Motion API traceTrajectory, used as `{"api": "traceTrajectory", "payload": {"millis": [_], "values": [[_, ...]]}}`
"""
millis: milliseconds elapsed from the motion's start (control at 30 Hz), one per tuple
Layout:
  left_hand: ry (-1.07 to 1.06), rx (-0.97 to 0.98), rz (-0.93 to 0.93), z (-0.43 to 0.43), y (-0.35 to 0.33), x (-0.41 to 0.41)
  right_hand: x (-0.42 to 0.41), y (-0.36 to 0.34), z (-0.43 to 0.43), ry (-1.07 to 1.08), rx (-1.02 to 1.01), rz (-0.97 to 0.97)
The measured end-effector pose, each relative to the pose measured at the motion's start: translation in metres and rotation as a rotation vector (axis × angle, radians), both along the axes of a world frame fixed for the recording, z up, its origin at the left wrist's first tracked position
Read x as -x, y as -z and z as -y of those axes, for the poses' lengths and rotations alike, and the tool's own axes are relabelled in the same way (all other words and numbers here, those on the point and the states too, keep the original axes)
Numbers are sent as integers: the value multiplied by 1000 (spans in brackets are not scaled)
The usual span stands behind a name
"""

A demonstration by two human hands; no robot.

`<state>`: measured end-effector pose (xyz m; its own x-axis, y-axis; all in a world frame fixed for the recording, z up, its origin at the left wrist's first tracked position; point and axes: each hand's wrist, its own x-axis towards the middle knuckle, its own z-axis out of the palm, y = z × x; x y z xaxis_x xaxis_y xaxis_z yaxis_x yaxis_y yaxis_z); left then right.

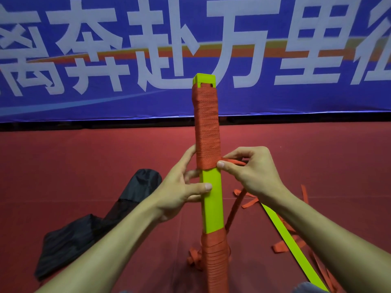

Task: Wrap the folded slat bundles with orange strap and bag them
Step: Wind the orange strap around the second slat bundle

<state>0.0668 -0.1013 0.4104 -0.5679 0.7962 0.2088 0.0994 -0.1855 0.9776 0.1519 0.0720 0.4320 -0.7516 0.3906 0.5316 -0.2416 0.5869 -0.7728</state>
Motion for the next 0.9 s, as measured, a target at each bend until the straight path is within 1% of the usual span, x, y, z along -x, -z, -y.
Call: {"api": "traceTrajectory", "payload": {"millis": [67, 167, 267, 400, 467, 567, 900], "values": [[24, -4, -9, 0, 2, 0, 0, 0, 0, -19, 8, -2], [-29, -9, -29, 0, 3, 0, 0, 1, -3, -35, -15, 31], [-43, -8, -33, 3, 4, 1, 1, 2, -12, -45, -90, 81], [-60, 19, -35, 6, 5, 2, -2, 1, -20, -19, -258, 137], [-68, 25, -42, 6, 6, 3, -3, 0, -21, 11, -279, 146], [-81, 25, -46, 7, 7, 5, -4, 0, -24, 45, -317, 140], [-96, 14, -51, 7, 9, 12, -7, 5, -34, 116, -431, 13]]}}
